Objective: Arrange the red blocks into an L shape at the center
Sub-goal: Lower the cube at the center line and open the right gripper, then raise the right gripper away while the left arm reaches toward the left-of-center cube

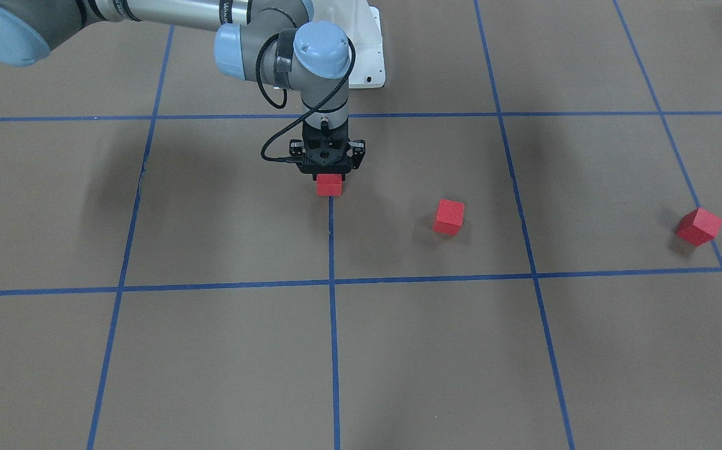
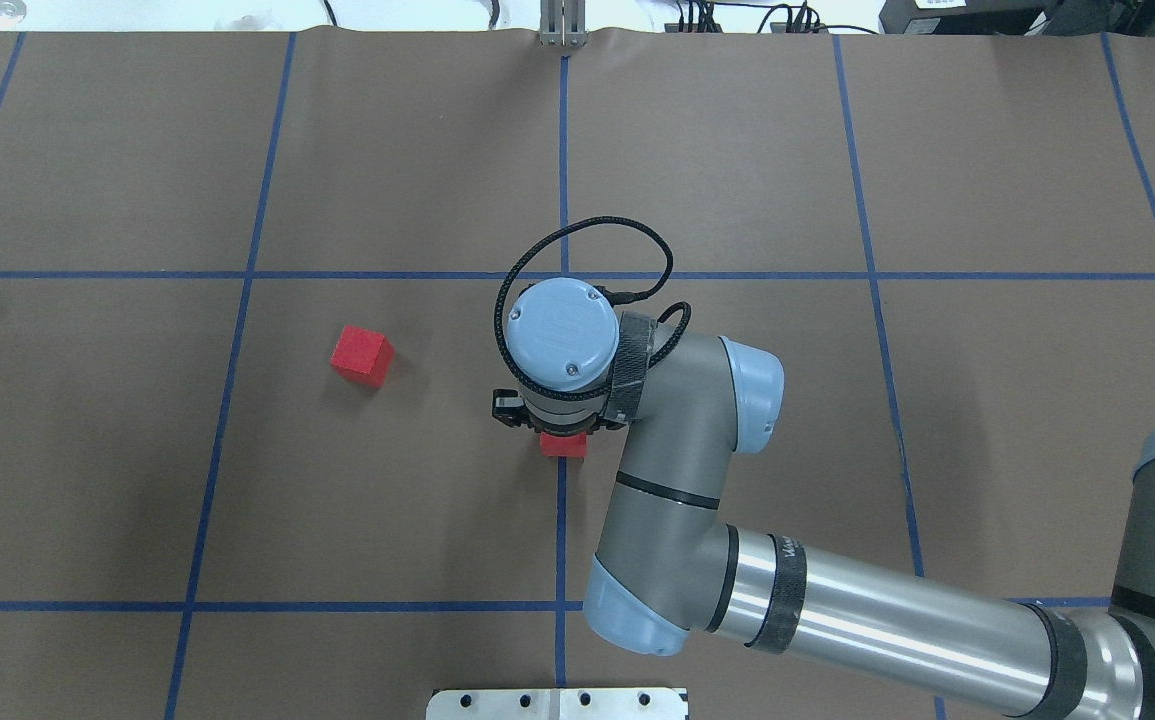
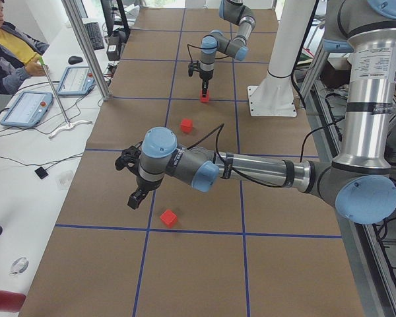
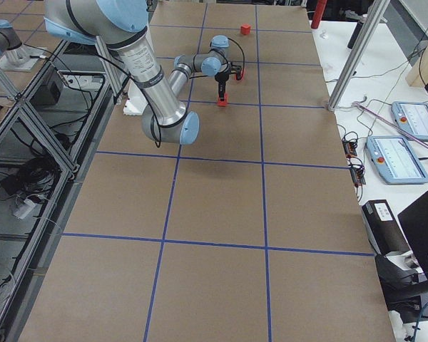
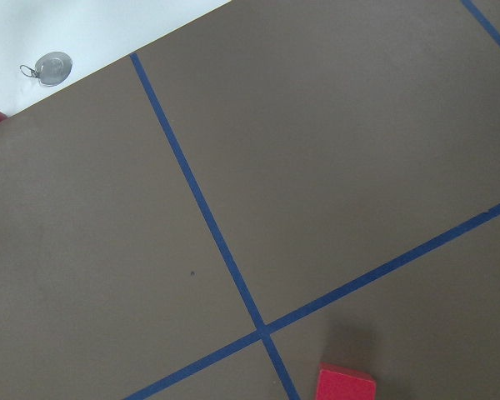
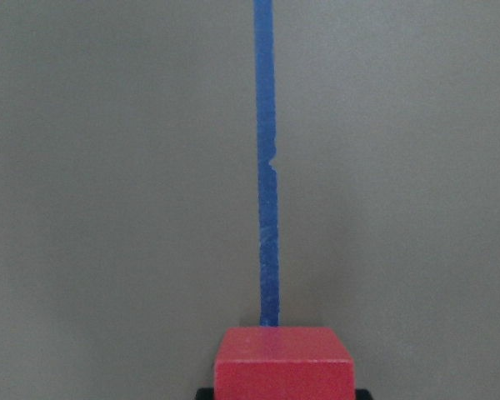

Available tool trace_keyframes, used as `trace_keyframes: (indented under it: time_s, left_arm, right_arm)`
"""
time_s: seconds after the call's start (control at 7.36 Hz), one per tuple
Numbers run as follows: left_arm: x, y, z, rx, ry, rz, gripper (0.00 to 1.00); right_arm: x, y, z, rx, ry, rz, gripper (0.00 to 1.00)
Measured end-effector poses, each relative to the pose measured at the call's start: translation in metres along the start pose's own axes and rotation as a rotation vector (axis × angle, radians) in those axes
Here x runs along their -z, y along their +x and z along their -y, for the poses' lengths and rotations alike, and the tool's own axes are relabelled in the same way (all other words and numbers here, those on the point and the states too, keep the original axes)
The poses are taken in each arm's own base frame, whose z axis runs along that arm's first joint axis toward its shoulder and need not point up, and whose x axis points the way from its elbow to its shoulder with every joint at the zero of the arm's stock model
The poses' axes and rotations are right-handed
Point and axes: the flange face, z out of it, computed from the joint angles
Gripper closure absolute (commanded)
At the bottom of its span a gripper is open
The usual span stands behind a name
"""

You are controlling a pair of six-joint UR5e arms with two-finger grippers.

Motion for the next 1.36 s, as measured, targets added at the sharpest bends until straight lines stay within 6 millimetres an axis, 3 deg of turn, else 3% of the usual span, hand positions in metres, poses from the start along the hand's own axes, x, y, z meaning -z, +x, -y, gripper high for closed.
trace_keyframes:
  time_s: [0.14, 0.27, 0.41, 1.09, 1.22, 1.36]
  left_arm:
    - [0.0, 0.0, 0.0, 0.0, 0.0, 0.0, 0.0]
    - [0.0, 0.0, 0.0, -0.001, 0.001, 0.0, 0.0]
    - [0.001, 0.0, 0.0, -0.001, 0.001, 0.0, 0.0]
    - [0.001, 0.0, -0.004, 0.0, -0.001, 0.0, 0.0]
    - [0.002, 0.002, -0.002, -0.001, 0.003, 0.001, 0.0]
    - [0.004, 0.005, 0.003, -0.011, 0.014, 0.001, 0.0]
  right_arm:
    - [-0.001, -0.001, -0.002, 0.002, -0.001, -0.001, 0.41]
    - [-0.001, -0.001, -0.003, 0.004, -0.002, -0.001, 0.28]
    - [-0.002, -0.001, -0.004, 0.004, -0.002, -0.003, 0.05]
    - [0.005, -0.003, -0.005, 0.006, 0.002, 0.012, 0.01]
    - [0.018, 0.001, 0.006, -0.004, 0.017, 0.029, 0.01]
    - [0.036, 0.012, 0.029, -0.019, 0.043, 0.038, 0.0]
